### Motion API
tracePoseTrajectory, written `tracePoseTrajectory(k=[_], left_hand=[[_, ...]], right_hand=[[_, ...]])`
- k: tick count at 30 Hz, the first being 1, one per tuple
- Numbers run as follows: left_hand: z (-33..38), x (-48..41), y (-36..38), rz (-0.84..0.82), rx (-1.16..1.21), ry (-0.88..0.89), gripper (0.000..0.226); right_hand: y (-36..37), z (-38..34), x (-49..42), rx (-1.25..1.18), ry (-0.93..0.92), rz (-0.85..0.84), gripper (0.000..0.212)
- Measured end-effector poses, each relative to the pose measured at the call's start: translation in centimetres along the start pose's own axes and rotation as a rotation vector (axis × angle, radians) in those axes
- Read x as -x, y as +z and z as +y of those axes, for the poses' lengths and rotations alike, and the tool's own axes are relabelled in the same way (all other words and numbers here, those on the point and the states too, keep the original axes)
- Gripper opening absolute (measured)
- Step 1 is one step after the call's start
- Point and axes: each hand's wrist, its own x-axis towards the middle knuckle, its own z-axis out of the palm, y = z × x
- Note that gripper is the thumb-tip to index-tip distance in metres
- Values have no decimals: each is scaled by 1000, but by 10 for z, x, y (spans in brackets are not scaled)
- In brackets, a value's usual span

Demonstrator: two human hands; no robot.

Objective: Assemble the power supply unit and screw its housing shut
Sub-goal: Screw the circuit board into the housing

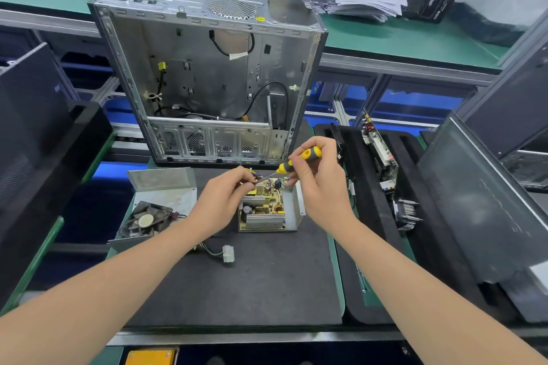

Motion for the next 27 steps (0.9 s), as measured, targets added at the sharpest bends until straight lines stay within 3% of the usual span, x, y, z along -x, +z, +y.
tracePoseTrajectory(k=[3, 13, 19, 27], left_hand=[[1, -1, 2, -38, -51, 49, 7], [-14, -1, -2, -87, -131, 159, 11], [-22, 6, -12, -204, -89, 78, 15], [-22, 12, -23, -240, -76, 20, 44]], right_hand=[[-1, 1, -3, -41, 38, 41, 19], [4, 5, 1, 6, 107, -59, 17], [14, 7, 3, 10, 143, -117, 18], [22, 13, -2, 12, 137, -157, 18]])
